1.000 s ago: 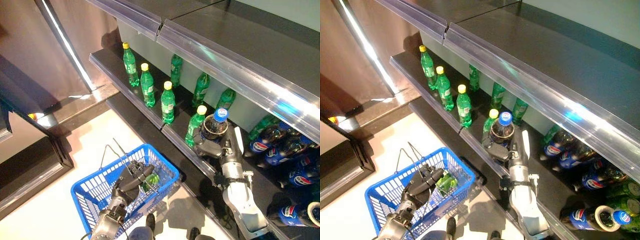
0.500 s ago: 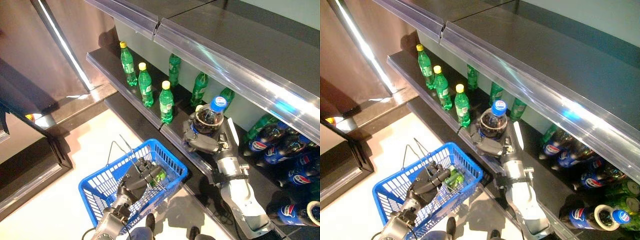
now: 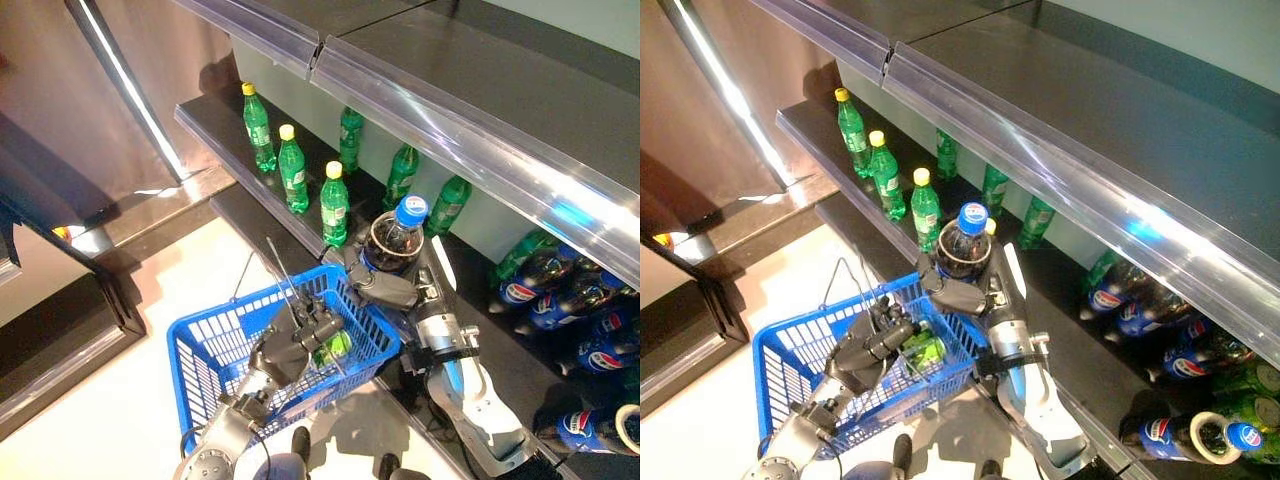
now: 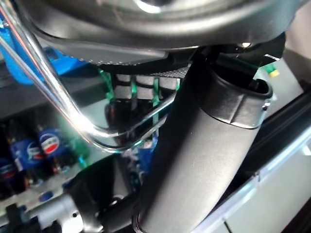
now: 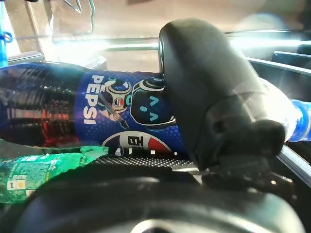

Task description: Pick up the drink and place into the basket.

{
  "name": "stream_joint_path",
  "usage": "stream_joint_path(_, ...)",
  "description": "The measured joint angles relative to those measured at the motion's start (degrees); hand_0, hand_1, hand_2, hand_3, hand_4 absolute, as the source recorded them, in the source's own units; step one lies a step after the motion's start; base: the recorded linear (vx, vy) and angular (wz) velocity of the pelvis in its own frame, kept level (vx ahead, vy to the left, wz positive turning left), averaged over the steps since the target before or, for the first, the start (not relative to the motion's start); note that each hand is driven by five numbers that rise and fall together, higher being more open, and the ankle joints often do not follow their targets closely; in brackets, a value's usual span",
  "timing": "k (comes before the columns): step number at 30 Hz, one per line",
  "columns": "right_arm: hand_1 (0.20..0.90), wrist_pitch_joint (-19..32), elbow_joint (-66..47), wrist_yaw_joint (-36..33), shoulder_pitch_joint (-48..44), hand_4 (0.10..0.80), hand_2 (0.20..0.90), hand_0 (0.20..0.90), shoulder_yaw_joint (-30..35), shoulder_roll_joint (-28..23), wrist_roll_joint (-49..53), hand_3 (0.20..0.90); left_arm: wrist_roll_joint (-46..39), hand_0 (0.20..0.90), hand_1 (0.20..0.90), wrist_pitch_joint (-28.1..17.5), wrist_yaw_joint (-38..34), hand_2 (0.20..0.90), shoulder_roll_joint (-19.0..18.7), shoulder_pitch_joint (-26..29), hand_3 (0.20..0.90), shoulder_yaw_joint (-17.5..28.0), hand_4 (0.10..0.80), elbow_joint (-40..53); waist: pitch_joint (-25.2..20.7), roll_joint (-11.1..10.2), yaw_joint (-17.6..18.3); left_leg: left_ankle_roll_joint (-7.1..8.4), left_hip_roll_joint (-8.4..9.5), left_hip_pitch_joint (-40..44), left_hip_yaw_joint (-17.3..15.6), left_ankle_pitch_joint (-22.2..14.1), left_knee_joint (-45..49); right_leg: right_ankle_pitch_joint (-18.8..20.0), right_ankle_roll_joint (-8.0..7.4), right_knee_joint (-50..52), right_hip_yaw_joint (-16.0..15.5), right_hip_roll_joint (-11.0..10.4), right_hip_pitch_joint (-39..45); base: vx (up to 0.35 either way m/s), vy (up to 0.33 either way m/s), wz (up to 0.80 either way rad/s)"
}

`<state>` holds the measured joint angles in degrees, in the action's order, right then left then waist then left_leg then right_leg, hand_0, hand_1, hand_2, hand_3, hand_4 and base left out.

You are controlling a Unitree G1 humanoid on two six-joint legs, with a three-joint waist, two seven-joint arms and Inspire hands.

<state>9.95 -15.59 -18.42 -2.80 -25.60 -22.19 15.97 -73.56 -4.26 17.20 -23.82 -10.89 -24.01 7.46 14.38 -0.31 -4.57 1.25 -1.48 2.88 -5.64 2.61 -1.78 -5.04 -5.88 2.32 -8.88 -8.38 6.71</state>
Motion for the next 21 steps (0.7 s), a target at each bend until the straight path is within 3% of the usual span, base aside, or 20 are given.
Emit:
stream_joint_path(16,0.300,-4.6,0.5,-2.4,-1.1,0.100,0.300,0.300,-5.0,0.2,3.4,0.200,-6.1,0.300,0.300,0.5,1.5,0.300,-1.1,1.9,0.200,-2.9,0.100,1.4,0.0,0.0,-1.1,-0.02,0.19,0.0,0.6,0.1,0.1,0.0,-0.01,0.0,-0.5,-0.1,0.4,0.002,0.001,0.00)
stream_joint_path(21,0.300,-5.9,4.5,-2.9,-1.4,0.100,0.300,0.300,-5.1,2.1,10.8,0.200,-6.2,0.300,0.300,0.5,2.0,0.300,-1.1,1.9,0.200,-4.6,0.100,1.4,0.0,0.0,-1.5,-0.04,0.58,0.0,1.7,0.1,0.6,-0.2,-0.24,0.0,-1.8,-0.4,1.2,0.035,0.016,0.12)
